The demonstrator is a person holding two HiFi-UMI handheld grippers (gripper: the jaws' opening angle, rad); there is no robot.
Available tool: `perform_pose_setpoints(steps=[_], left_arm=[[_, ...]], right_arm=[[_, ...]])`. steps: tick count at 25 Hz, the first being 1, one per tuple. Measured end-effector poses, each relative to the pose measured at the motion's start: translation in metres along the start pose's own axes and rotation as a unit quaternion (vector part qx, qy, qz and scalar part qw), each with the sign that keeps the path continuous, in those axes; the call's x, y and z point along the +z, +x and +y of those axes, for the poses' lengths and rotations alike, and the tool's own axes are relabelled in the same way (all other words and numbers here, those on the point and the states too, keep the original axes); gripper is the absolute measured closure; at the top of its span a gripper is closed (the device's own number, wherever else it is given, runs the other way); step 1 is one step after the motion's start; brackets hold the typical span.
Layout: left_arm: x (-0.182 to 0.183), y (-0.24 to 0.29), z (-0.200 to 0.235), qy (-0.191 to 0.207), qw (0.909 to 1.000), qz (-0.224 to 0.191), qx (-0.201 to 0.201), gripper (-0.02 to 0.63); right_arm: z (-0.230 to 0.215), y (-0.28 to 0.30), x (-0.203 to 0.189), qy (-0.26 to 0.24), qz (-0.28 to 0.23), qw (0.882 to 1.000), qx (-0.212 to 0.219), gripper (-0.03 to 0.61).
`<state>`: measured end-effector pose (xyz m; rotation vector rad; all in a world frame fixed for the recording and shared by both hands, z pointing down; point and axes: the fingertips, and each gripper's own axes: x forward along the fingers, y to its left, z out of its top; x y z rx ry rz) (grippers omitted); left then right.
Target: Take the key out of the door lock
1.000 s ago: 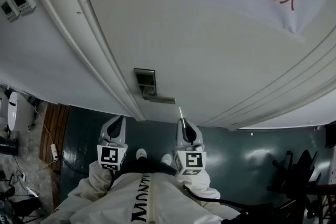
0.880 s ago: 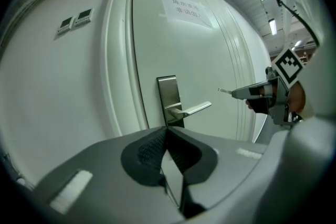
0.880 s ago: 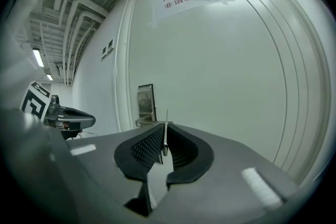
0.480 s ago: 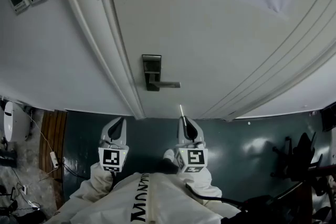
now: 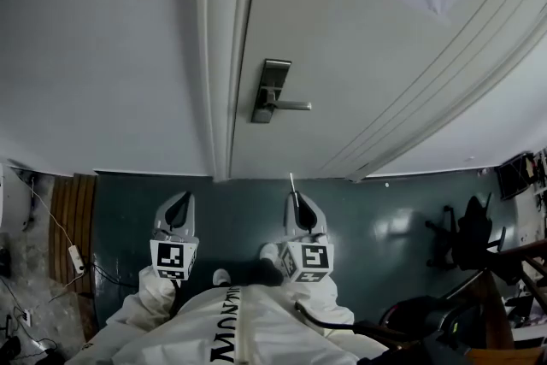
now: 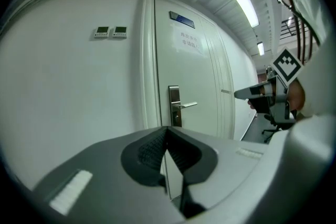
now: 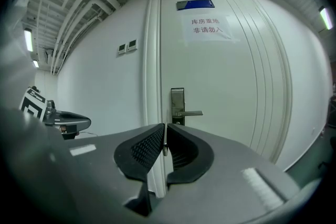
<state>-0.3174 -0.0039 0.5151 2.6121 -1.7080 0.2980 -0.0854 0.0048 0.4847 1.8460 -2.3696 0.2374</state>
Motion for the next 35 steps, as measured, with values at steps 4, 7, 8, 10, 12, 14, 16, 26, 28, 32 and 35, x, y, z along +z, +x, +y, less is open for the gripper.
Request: perform_pose_setpoints(steps=[4,7,8,10,12,14,16,26,28,32,35], left_arm=[[0.002,-0.014,-0.007,-0.006,0.9999,-0.007,-0.008,0.614],[0.004,-0.018,-0.018,-0.001,0.9998,-0.006,-0.018,0.614],[0.005,-0.017,-0.022,0.002,0.9998,-0.006,-0.02,0.614],[0.008,-0.016,-0.031,0.006,0.9997,-0.007,-0.02,0.614],[0.012,-0.015,-0.039,0.011,0.9998,-0.01,-0.017,0.614],[0.018,-0.014,-0.045,0.016,0.9997,-0.012,-0.011,0.614],[0.025,-0.013,-0.051,0.022,0.9996,-0.015,-0.008,0.614],[0.036,-0.002,-0.069,0.031,0.9994,-0.017,-0.002,0.614],[0.034,0.0,-0.069,0.03,0.9994,-0.016,0.0,0.614],[0.038,0.004,-0.068,0.026,0.9994,-0.021,0.002,0.614],[0.038,0.006,-0.066,0.025,0.9994,-0.021,0.006,0.614]], right_arm=[[0.004,-0.019,-0.002,0.001,0.004,1.0,-0.008,0.555],[0.004,-0.03,-0.004,0.004,0.003,1.0,-0.006,0.555],[0.003,-0.033,-0.005,0.006,0.002,1.0,-0.003,0.555],[0.0,-0.037,-0.009,0.008,0.001,1.0,0.003,0.555],[-0.005,-0.04,-0.014,0.01,0.001,1.0,0.01,0.555],[-0.011,-0.043,-0.016,0.015,0.0,1.0,0.015,0.556],[-0.017,-0.045,-0.015,0.018,-0.004,1.0,0.019,0.555],[-0.03,-0.043,-0.011,0.018,-0.011,0.999,0.034,0.557],[-0.031,-0.041,-0.012,0.017,-0.007,0.999,0.035,0.556],[-0.033,-0.036,-0.009,0.014,-0.009,0.999,0.037,0.556],[-0.034,-0.032,-0.007,0.01,-0.011,0.999,0.037,0.555]])
